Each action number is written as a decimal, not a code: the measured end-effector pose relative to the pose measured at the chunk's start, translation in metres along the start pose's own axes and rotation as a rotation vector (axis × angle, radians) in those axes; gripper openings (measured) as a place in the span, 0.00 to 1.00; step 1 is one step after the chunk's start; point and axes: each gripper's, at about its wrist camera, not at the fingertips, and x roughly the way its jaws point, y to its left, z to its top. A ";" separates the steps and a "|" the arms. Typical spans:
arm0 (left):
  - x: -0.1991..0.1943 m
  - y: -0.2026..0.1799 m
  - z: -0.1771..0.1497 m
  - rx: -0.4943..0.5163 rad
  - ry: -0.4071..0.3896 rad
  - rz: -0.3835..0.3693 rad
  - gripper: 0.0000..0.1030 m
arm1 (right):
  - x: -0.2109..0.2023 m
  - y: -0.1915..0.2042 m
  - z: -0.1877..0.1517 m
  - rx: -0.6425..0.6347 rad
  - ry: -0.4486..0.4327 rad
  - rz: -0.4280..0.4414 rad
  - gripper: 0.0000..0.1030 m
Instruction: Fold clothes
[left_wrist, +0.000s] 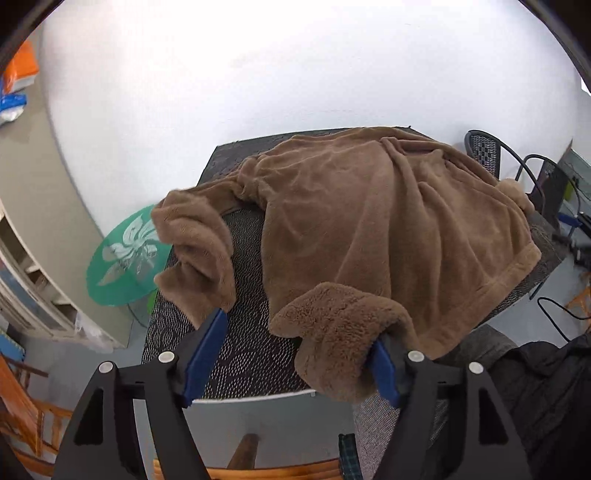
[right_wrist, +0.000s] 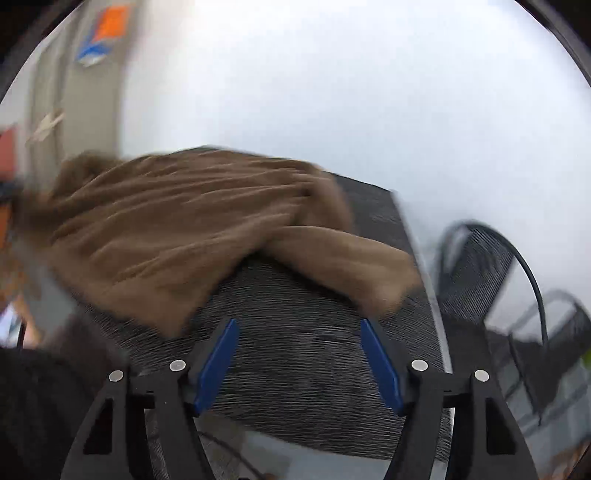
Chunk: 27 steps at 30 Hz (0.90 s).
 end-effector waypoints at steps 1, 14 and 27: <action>-0.001 0.000 0.000 -0.003 -0.008 -0.003 0.74 | 0.001 0.014 0.002 -0.059 -0.007 0.000 0.68; 0.006 0.017 -0.014 -0.213 -0.054 -0.050 0.77 | 0.038 0.104 0.022 -0.462 -0.093 -0.134 0.35; 0.001 0.017 -0.016 -0.347 -0.152 -0.130 0.78 | -0.049 -0.001 0.060 0.135 -0.139 -0.071 0.08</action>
